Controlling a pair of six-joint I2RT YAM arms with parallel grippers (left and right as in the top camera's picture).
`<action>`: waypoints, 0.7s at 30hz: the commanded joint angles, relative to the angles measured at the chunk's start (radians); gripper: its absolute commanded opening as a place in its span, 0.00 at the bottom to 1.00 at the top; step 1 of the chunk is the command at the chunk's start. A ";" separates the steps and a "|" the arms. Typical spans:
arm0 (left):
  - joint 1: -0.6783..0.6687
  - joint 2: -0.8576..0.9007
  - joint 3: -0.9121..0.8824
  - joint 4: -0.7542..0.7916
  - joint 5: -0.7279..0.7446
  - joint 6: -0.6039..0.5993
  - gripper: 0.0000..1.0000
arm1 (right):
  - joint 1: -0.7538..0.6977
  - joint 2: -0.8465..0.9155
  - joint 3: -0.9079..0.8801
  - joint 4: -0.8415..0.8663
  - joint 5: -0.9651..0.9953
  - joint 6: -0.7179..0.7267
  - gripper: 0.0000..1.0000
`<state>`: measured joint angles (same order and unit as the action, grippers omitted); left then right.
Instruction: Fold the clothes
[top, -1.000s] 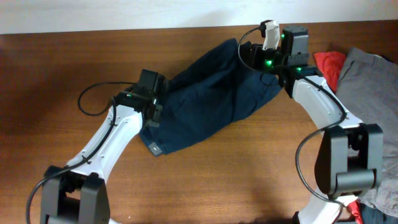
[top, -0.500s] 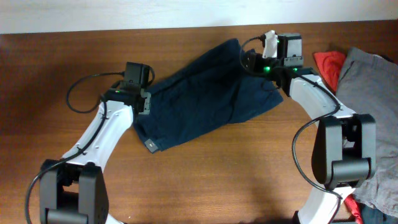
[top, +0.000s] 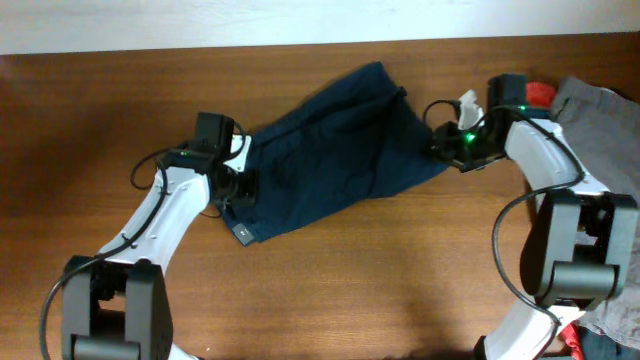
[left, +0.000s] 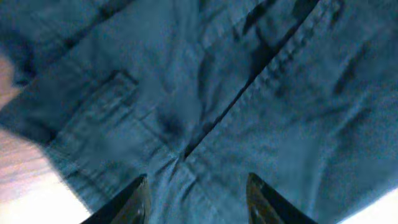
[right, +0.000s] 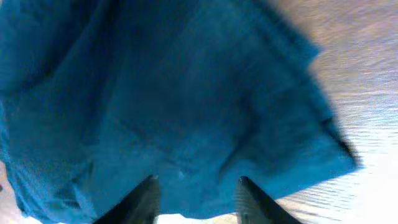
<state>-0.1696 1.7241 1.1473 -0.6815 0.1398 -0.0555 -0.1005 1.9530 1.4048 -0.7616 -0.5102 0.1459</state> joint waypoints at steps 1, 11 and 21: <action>0.003 0.047 -0.058 0.077 0.036 0.011 0.50 | 0.041 -0.023 -0.027 -0.012 0.154 0.035 0.59; 0.011 0.184 -0.059 0.147 0.036 0.011 0.43 | 0.055 0.047 -0.093 0.070 0.261 0.072 0.56; 0.124 0.183 -0.038 0.151 0.021 -0.001 0.11 | 0.046 0.045 -0.093 -0.018 0.350 0.072 0.04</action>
<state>-0.1074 1.8740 1.1034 -0.5278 0.1772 -0.0502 -0.0479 1.9919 1.3205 -0.7197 -0.2409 0.2134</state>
